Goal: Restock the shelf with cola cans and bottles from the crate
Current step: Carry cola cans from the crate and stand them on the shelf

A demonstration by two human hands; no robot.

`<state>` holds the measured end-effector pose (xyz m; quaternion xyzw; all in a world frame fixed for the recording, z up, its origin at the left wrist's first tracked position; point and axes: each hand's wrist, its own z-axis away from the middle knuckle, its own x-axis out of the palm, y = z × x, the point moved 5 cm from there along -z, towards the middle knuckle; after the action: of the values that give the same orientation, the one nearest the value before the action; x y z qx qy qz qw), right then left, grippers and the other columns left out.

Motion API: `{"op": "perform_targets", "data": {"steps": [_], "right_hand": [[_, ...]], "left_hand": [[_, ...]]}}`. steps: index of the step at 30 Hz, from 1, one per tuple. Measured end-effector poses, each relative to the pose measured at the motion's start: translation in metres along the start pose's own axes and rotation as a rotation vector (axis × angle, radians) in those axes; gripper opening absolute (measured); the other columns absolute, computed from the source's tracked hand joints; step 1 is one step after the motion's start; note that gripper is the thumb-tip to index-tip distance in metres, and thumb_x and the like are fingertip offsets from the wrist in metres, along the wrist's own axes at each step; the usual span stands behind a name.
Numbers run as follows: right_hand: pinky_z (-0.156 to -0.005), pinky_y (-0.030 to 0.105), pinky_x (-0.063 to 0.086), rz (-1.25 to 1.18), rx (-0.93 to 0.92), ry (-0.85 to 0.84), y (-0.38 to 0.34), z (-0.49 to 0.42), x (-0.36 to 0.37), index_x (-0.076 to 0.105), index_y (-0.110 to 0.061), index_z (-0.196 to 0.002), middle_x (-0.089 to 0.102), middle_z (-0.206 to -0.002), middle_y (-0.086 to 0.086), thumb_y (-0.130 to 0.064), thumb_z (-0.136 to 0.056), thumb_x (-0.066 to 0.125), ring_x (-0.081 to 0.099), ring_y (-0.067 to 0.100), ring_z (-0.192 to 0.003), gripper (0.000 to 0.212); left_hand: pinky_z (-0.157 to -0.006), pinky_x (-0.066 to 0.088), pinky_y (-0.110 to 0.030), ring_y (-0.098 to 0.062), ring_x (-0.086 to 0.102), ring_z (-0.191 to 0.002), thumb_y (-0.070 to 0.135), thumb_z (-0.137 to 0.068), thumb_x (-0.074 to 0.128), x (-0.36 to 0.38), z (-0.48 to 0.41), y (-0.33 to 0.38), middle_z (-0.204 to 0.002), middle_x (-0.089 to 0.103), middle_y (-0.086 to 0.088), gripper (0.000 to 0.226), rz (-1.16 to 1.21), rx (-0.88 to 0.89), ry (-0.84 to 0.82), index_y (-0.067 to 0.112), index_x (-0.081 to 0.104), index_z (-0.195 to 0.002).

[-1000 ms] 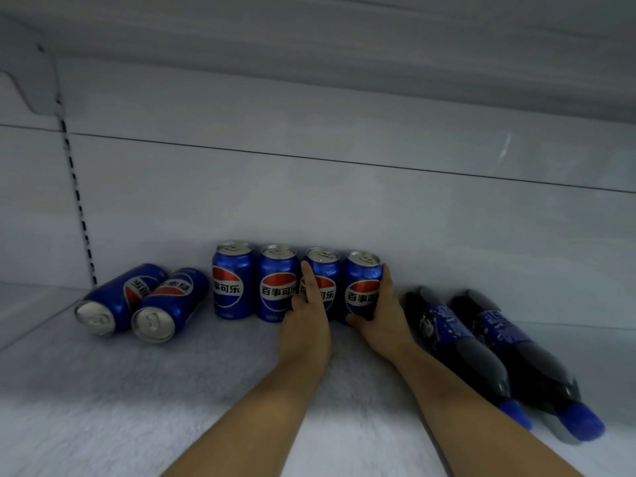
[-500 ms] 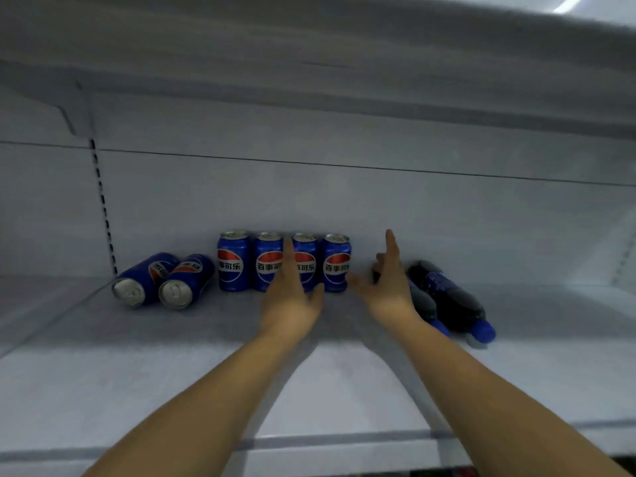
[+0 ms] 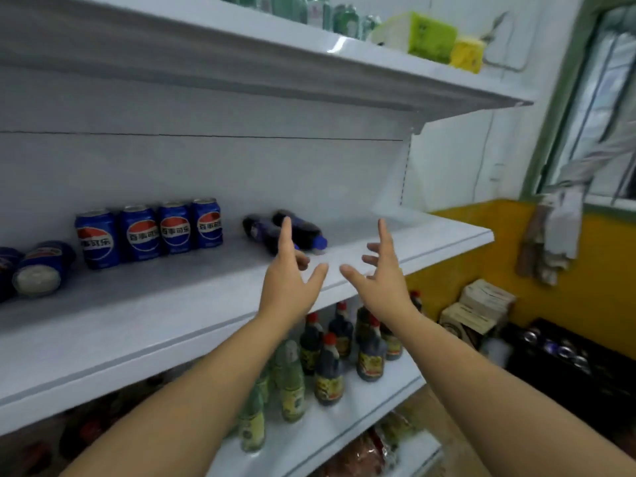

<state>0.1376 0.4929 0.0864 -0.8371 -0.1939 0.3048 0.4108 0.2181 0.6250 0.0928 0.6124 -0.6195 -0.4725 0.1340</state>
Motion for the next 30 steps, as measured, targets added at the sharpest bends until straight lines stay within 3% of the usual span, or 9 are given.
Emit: {"op": "perform_targets", "data": {"steps": [4, 9, 16, 23, 27, 30], "right_hand": [[-0.093, 0.031, 0.042, 0.074, 0.086, 0.119, 0.039, 0.023, -0.089, 0.005, -0.032, -0.149, 0.036, -0.141, 0.004, -0.025, -0.086, 0.066, 0.044, 0.012, -0.115, 0.088], [-0.093, 0.031, 0.042, 0.177, 0.191, 0.266, 0.093, 0.051, -0.215, 0.01, -0.032, -0.149, 0.037, -0.14, 0.002, -0.027, -0.086, 0.066, 0.044, 0.012, -0.113, 0.084], [-0.091, 0.03, 0.043, 0.337, 0.311, 0.512, 0.17, 0.085, -0.393, 0.007, -0.035, -0.148, 0.038, -0.139, 0.002, -0.026, -0.086, 0.065, 0.046, 0.011, -0.112, 0.085], [-0.09, 0.027, 0.04, 0.347, 0.43, 0.544, 0.257, 0.082, -0.478, 0.01, -0.034, -0.148, 0.035, -0.142, 0.001, -0.024, -0.087, 0.064, 0.044, 0.01, -0.112, 0.083], [-0.088, 0.027, 0.041, 0.356, 0.48, 0.596, 0.316, 0.049, -0.511, 0.012, -0.033, -0.148, 0.036, -0.141, 0.002, -0.024, -0.087, 0.065, 0.044, 0.01, -0.109, 0.082], [-0.087, 0.027, 0.04, 0.36, 0.494, 0.632, 0.363, 0.005, -0.536, 0.011, -0.034, -0.148, 0.035, -0.141, 0.002, -0.025, -0.087, 0.064, 0.043, 0.01, -0.108, 0.082]], "left_hand": [[-0.084, 0.042, -0.024, -0.014, 0.054, -0.094, 0.027, -0.086, 0.064, 0.076, 0.017, 0.047, -0.1, 0.055, 0.001, 0.089, 0.087, 0.065, -0.116, 0.025, 0.002, -0.15], [-0.084, 0.045, -0.025, -0.012, 0.053, -0.096, 0.028, -0.087, 0.063, 0.199, 0.035, 0.114, -0.104, 0.055, 0.001, 0.084, 0.199, 0.148, -0.242, 0.027, 0.006, -0.15], [-0.087, 0.048, -0.027, -0.012, 0.055, -0.104, 0.028, -0.086, 0.065, 0.384, 0.075, 0.191, -0.113, 0.057, 0.003, 0.083, 0.439, 0.064, -0.439, 0.029, 0.011, -0.149], [-0.092, 0.048, -0.033, -0.011, 0.054, -0.104, 0.028, -0.088, 0.063, 0.517, 0.072, 0.223, -0.112, 0.055, 0.006, 0.08, 0.442, 0.082, -0.604, 0.029, 0.011, -0.149], [-0.087, 0.042, -0.025, -0.007, 0.049, -0.105, 0.03, -0.088, 0.062, 0.594, 0.05, 0.221, -0.111, 0.045, 0.014, 0.08, 0.422, 0.121, -0.694, 0.031, 0.01, -0.149], [-0.086, 0.042, -0.025, -0.009, 0.05, -0.105, 0.03, -0.089, 0.061, 0.657, 0.009, 0.212, -0.11, 0.051, 0.009, 0.08, 0.418, 0.118, -0.712, 0.031, 0.01, -0.149]]}}
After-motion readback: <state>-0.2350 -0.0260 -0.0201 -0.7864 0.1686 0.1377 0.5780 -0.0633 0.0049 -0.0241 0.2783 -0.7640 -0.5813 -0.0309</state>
